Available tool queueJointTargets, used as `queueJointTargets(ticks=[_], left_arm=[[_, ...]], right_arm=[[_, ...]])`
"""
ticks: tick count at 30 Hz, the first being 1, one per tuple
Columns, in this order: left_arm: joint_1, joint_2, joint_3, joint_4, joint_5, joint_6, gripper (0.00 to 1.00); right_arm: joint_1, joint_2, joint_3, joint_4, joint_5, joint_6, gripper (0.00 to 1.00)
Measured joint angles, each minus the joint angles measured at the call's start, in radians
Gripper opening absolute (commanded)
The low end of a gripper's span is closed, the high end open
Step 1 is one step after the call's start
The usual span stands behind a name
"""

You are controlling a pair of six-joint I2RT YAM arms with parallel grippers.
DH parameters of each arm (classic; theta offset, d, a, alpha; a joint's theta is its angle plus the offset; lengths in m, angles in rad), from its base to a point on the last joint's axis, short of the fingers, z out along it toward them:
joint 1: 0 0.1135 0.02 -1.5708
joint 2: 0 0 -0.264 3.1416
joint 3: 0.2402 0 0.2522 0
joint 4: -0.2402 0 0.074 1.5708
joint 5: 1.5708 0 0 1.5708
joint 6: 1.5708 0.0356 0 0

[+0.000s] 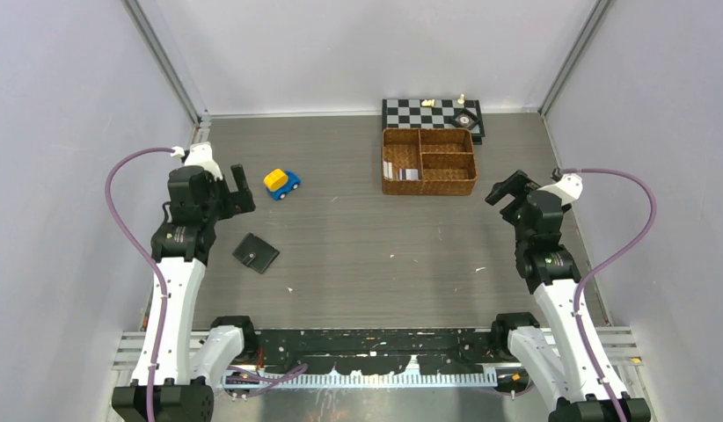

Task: Put the credit cards into the card holder
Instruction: Move the card holder to the center of the board.

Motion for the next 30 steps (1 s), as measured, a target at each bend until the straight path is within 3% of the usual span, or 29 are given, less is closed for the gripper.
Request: queueJointTargets(ticks=[3, 9, 17, 30], left_arm=[[0.0, 0.001, 0.0, 0.0, -0.016, -0.024, 1.0], [0.0, -0.015, -0.048, 0.006, -0.016, -0.14, 1.0], [0.002, -0.037, -0.254, 0.021, 0.005, -0.309, 1.0], [0.117, -0.068, -0.454, 0.062, -0.07, -0.536, 1.0]], right_arm=[[0.0, 0.007, 0.001, 0.001, -0.022, -0.002, 0.98], [0.0, 0.058, 0.014, 0.013, -0.163, -0.02, 0.86], [0.0, 0.139, 0.037, 0.03, -0.318, -0.034, 0.86], [0.0, 0.143, 0.037, 0.032, -0.396, -0.038, 0.86]])
